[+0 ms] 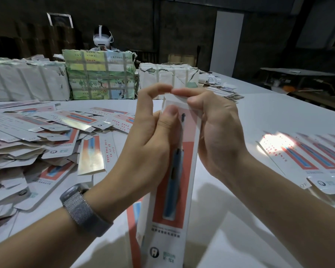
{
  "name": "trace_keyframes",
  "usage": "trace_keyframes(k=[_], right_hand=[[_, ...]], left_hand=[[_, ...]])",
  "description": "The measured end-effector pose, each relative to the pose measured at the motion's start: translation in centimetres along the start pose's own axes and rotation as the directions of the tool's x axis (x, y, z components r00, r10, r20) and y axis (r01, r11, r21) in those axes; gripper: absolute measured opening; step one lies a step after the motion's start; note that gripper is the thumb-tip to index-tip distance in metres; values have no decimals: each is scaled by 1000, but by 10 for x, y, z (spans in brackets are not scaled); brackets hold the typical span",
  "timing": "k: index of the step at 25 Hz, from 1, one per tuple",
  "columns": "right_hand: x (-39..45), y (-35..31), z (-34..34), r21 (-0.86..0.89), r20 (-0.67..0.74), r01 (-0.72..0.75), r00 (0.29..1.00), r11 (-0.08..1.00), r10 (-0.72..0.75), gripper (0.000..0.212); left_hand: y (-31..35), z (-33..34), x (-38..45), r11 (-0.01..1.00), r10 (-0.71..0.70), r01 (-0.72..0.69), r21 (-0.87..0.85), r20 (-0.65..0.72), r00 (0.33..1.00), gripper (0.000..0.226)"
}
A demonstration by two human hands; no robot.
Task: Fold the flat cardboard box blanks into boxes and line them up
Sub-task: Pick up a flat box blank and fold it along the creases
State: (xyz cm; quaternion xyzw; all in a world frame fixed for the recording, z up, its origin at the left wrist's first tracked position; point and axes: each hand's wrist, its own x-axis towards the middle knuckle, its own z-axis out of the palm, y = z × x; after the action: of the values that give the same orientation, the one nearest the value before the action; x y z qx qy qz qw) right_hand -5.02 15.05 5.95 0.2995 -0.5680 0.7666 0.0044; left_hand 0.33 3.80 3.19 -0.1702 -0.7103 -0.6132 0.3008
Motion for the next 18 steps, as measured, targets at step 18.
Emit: trace_keyframes(k=[18], right_hand=[[19, -5, -20, -245, 177, 113, 982, 963, -70, 24]], left_hand=[[3, -6, 3, 996, -36, 38, -83, 19, 999, 16]])
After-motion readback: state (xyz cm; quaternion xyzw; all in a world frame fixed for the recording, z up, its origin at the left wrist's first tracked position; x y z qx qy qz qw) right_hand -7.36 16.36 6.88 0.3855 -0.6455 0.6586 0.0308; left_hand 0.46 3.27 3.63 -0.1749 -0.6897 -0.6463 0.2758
